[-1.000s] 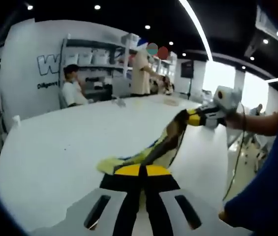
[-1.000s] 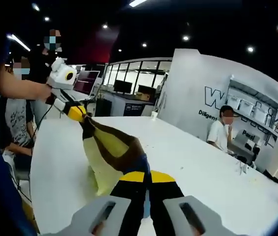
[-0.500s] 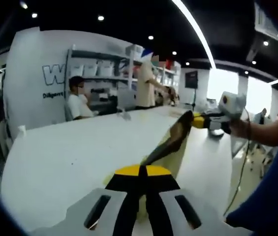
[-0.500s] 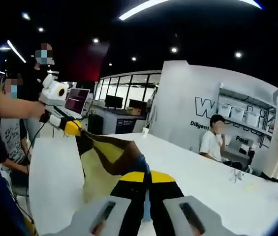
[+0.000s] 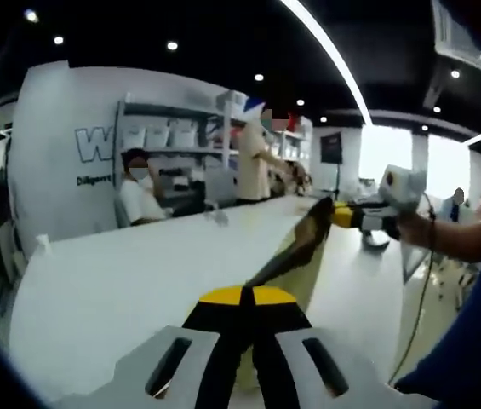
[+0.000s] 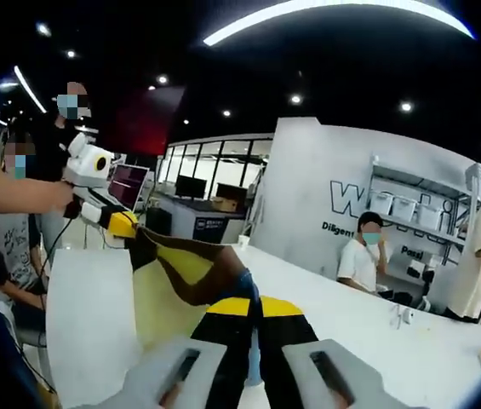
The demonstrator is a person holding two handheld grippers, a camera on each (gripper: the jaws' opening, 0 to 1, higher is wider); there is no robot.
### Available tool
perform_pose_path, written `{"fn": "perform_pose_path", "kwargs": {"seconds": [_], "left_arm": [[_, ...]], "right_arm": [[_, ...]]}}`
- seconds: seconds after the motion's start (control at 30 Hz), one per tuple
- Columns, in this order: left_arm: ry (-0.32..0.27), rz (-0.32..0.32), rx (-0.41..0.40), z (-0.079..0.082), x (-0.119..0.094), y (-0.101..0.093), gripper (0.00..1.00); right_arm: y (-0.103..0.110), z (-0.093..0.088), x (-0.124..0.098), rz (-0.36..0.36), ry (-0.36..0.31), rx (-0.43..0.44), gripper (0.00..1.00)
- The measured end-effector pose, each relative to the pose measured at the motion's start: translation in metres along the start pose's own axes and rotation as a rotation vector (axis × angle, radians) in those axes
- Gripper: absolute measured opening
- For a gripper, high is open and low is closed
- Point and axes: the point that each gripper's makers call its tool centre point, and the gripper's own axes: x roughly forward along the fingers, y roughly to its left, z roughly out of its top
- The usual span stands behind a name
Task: Fold the garment on the visible template until the final outline fits inside the template.
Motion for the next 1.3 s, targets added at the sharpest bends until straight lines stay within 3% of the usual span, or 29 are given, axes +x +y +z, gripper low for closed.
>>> {"fn": "perform_pose_path", "kwargs": {"seconds": [0.9,1.3], "left_arm": [[-0.076,0.030,0.037,0.043,-0.004,0.001,0.00],[-0.138,0.024,0.081,0.083,-0.010,-0.010,0.00]], "right_arm": [[-0.016,0.043,-0.001,-0.053,-0.092,-0.016,0.00],[-0.024,0.083,-0.005,-0.081,-0.179,-0.023,0.00]]}}
